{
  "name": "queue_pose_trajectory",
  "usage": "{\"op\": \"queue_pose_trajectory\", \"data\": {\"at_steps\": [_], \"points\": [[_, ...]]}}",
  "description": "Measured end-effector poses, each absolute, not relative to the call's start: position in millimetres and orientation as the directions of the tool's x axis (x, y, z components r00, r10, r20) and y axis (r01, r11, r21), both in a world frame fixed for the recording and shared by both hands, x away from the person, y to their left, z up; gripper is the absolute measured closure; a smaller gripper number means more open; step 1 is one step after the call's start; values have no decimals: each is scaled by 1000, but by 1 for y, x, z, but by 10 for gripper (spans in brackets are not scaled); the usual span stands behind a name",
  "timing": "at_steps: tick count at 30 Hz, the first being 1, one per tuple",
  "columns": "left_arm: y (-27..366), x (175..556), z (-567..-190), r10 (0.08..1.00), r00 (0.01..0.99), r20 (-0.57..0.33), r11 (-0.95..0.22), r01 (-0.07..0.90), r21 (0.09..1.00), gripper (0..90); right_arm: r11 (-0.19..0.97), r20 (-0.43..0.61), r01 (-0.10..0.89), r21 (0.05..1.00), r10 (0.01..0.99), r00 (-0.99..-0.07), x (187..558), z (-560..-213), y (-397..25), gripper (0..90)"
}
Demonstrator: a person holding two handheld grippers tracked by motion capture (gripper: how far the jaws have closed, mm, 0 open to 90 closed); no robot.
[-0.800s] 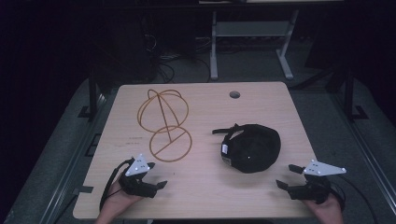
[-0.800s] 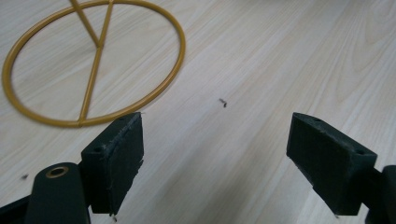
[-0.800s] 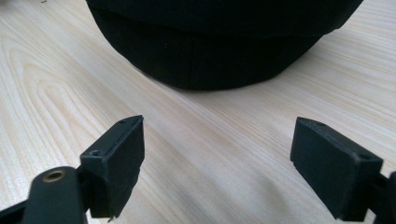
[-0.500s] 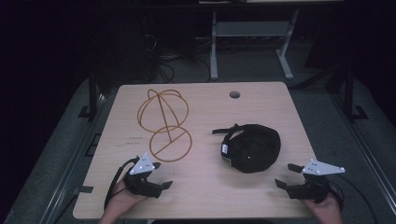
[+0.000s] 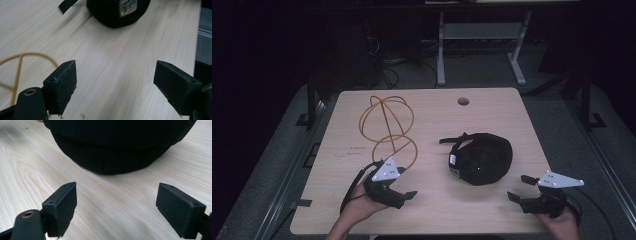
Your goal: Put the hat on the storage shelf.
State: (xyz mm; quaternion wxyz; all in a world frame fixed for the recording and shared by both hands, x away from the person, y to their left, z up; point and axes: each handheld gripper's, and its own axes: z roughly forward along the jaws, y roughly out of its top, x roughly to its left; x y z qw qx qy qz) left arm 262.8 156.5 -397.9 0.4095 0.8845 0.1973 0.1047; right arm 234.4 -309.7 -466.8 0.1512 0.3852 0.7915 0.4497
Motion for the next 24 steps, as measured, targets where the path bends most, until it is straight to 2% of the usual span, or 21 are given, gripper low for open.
{"op": "queue_pose_trajectory", "data": {"at_steps": [16, 24], "points": [[94, 282, -364, 308, 949, 62, -641, 159, 751, 187, 270, 129, 467, 842, 740, -660, 233, -466, -314, 163], [62, 292, -362, 243, 967, 79, -690, 115, 715, 199, 273, 129, 467, 841, 737, -664, 233, -466, -313, 163]]}}
